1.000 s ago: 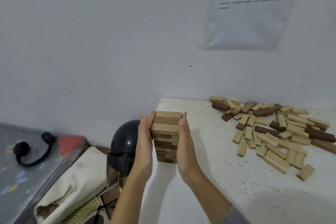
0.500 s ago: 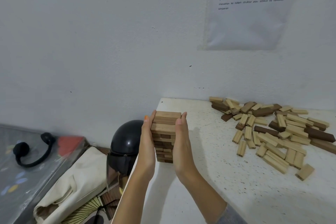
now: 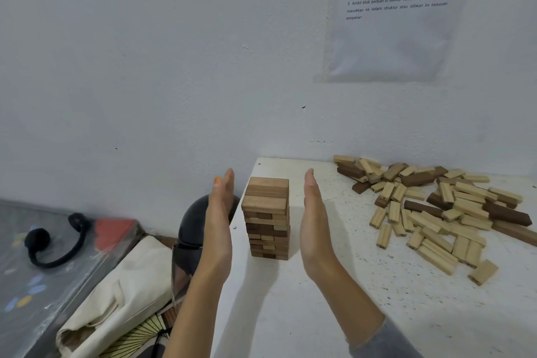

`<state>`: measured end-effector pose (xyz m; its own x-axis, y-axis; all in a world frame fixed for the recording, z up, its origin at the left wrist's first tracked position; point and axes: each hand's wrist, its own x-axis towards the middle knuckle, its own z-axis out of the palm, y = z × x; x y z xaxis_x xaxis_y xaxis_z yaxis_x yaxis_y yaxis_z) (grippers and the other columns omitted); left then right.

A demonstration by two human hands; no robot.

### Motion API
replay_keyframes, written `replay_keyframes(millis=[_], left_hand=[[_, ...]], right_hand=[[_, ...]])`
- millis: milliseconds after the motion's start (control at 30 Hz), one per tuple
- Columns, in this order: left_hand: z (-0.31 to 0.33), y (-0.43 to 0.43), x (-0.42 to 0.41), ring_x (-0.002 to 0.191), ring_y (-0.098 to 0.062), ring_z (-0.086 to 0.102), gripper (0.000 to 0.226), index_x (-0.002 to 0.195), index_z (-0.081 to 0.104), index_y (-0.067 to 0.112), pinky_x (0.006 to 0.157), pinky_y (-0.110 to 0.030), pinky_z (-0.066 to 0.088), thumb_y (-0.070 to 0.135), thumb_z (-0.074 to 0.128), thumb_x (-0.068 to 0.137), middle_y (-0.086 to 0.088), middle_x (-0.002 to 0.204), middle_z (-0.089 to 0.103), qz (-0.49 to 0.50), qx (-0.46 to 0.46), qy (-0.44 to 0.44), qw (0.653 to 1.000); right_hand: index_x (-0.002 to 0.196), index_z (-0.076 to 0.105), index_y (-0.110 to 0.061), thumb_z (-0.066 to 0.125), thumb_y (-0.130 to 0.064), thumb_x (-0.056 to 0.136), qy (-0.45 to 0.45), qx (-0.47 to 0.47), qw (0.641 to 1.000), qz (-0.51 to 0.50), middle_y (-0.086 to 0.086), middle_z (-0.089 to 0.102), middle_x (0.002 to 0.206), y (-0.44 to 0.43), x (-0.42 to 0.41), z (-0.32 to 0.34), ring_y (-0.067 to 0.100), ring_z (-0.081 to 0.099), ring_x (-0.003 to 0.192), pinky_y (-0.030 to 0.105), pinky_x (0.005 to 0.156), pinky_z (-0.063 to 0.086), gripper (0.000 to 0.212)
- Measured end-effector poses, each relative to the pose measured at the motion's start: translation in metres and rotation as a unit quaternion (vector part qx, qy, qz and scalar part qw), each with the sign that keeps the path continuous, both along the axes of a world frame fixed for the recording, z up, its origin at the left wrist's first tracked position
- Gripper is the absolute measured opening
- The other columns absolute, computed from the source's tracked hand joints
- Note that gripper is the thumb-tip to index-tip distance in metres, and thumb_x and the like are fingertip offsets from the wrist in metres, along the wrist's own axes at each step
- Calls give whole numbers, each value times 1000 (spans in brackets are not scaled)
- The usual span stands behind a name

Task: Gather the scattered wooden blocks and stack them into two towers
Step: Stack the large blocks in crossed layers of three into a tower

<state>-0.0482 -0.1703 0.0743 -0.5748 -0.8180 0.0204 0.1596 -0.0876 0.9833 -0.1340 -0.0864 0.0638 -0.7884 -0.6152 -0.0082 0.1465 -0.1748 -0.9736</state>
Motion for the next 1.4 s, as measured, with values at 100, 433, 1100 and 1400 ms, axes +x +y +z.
replay_keyframes(millis=[100, 433, 1100, 1400], left_hand=[[11, 1, 2, 137, 6, 31, 50, 146, 39, 29, 102, -13, 23, 44, 21, 103, 19, 150, 39, 21, -46, 22, 998], [46, 60, -29, 124, 2, 52, 39, 126, 58, 25, 102, -11, 38, 32, 40, 92, 12, 127, 63, -44, -205, 94, 973], [-45, 109, -158, 93, 2, 62, 26, 104, 68, 21, 78, -15, 49, 6, 50, 94, 13, 103, 68, -209, -229, -104, 945], [-72, 113, -205, 87, 0, 59, 24, 114, 65, 17, 68, -11, 45, 9, 49, 98, 7, 108, 63, -270, -254, -148, 917]], right_hand=[[149, 24, -36, 27, -46, 101, 15, -12, 1000, -21, -24, 26, 150, 12, -10, 10, -2, 23, 138, 19, 103, 17, 49], [125, 64, -17, 37, -20, 102, 79, -43, 990, -105, -11, 63, 127, 66, -41, 26, 4, 54, 120, 19, 102, 41, 35], [90, 72, -13, 51, 4, 91, 73, 114, 968, -213, 8, 74, 88, 166, -160, -34, 16, 66, 77, 24, 69, 54, 27], [91, 74, -17, 57, 8, 88, 179, 237, 939, -175, 0, 72, 94, 159, -201, -56, 8, 67, 88, 15, 75, 52, 31]])
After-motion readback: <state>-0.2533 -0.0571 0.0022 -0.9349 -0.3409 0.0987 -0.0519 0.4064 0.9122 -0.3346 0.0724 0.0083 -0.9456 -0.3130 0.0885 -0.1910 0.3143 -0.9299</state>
